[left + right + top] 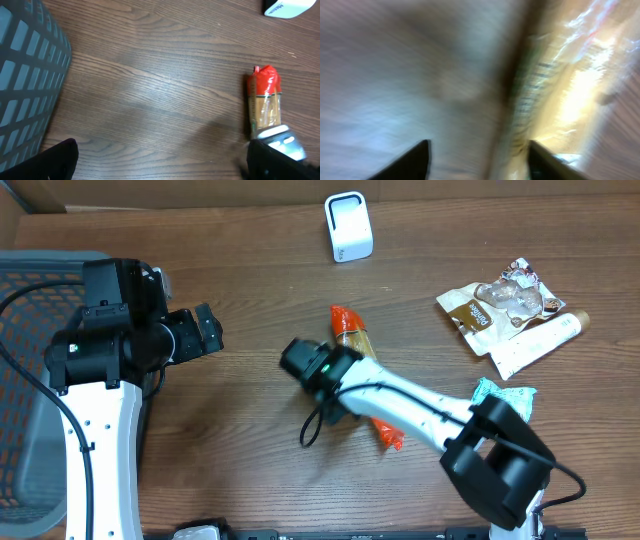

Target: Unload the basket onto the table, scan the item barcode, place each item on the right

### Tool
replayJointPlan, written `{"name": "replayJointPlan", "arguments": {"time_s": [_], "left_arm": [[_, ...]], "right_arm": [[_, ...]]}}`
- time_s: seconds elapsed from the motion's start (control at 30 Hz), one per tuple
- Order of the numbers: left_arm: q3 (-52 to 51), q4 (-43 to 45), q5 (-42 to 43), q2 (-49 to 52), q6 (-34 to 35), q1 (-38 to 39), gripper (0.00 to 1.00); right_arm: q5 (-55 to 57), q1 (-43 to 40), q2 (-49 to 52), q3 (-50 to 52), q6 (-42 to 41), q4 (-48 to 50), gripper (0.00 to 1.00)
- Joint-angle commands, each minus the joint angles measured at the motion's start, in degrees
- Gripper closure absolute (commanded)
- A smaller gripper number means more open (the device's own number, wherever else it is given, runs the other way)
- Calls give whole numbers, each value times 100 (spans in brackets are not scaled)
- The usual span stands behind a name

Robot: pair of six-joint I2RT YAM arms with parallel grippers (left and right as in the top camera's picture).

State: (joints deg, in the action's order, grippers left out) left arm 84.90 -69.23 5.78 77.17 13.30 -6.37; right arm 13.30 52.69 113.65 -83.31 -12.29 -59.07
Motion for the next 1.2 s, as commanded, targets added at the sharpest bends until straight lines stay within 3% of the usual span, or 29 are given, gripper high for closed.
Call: {"name": "replayJointPlan", "arguments": {"time_s": [0.0, 0.33, 0.5, 0.8, 1.1, 1.17], "left_arm": [[107, 9, 0, 44, -90, 2, 0], [107, 11, 0, 44, -90, 2, 0], [107, 11, 0, 44, -90, 2, 0], [107, 11, 0, 44, -90, 2, 0], [107, 9, 0, 44, -90, 2, 0], [107, 11, 0, 44, -90, 2, 0]], "right_arm": [[-601, 201, -103, -221, 35, 7, 25], [-1064, -664, -214, -1458, 39, -1021, 24], [-1285, -1639, -240, -1578, 308, -1241, 9], [-4046, -3067, -236, -481, 1893, -1196, 6], [-4863, -3005, -236, 929, 2155, -494, 7], [-4927, -2918, -236, 1025, 2155, -385, 14]]}}
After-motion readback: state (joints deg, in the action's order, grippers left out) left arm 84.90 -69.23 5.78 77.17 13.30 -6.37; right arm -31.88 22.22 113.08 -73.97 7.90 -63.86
